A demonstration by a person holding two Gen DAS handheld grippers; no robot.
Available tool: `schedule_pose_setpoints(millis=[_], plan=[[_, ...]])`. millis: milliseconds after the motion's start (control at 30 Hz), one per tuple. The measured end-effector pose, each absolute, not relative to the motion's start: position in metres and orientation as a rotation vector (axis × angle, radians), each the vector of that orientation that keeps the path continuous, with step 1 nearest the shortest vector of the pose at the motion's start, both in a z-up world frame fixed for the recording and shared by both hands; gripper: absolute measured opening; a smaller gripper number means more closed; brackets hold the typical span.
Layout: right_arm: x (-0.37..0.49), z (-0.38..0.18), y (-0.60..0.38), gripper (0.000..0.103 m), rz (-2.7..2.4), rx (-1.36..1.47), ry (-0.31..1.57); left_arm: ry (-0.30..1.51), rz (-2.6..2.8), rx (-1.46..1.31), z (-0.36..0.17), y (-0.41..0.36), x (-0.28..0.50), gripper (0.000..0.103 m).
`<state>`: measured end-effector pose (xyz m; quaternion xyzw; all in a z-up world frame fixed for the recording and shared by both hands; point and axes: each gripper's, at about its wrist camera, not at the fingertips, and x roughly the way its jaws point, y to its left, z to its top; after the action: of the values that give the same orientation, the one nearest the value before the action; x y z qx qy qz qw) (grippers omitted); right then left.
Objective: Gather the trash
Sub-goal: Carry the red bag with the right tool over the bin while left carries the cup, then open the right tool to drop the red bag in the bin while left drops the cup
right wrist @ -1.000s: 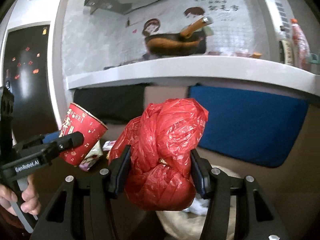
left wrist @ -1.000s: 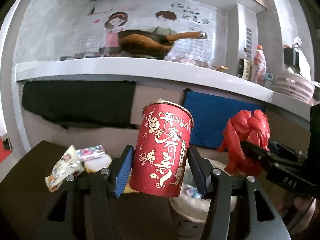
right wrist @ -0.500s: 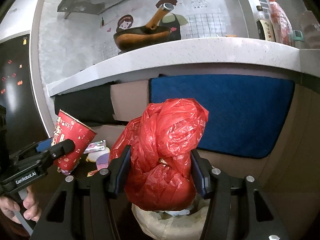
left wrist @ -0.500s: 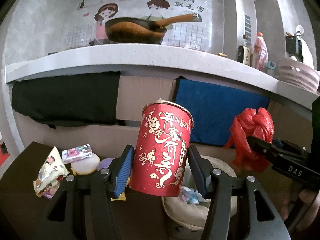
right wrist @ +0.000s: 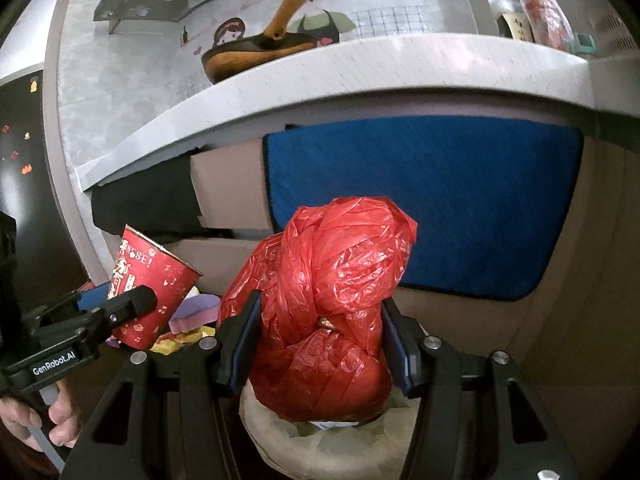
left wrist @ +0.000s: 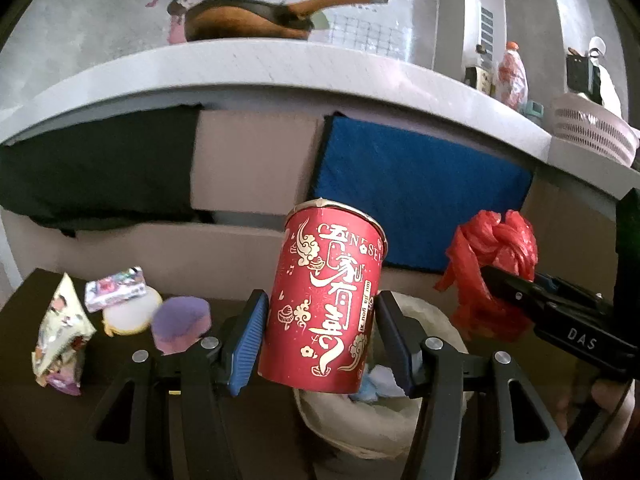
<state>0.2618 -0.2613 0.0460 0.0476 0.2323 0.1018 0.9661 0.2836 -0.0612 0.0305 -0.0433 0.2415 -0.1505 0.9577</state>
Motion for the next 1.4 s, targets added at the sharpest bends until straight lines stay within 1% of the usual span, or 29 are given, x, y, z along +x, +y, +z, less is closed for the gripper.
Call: schedule_pose_setpoints(millis=[433, 767, 967, 1300, 1367, 1400], plan=[[0.273, 0.023, -0.27, 0.053, 0.173, 0.112, 0.516, 0.614, -0.377, -0.126, -0.001, -0.077, 0.313, 0.056], [0.287, 0.003, -0.273, 0.053, 0.164, 0.135, 0.563, 0.634, -0.386, -0.134, -0.013, -0.082, 0.33, 0.056], [0.298, -0.008, -0.276, 0.054, 0.159, 0.157, 0.59, 0.705, -0.436, -0.157, -0.03, -0.086, 0.344, 0.056], [0.312, -0.021, -0.276, 0.054, 0.159, 0.181, 0.624, 0.742, -0.477, -0.174, -0.043, -0.089, 0.366, 0.058], [0.312, -0.024, -0.277, 0.055, 0.143, 0.194, 0.624, 0.76, -0.509, -0.168, -0.046, -0.089, 0.371, 0.059], [0.312, -0.025, -0.278, 0.058, 0.135, 0.197, 0.623, 0.767, -0.521, -0.166, -0.047, -0.089, 0.372, 0.06]])
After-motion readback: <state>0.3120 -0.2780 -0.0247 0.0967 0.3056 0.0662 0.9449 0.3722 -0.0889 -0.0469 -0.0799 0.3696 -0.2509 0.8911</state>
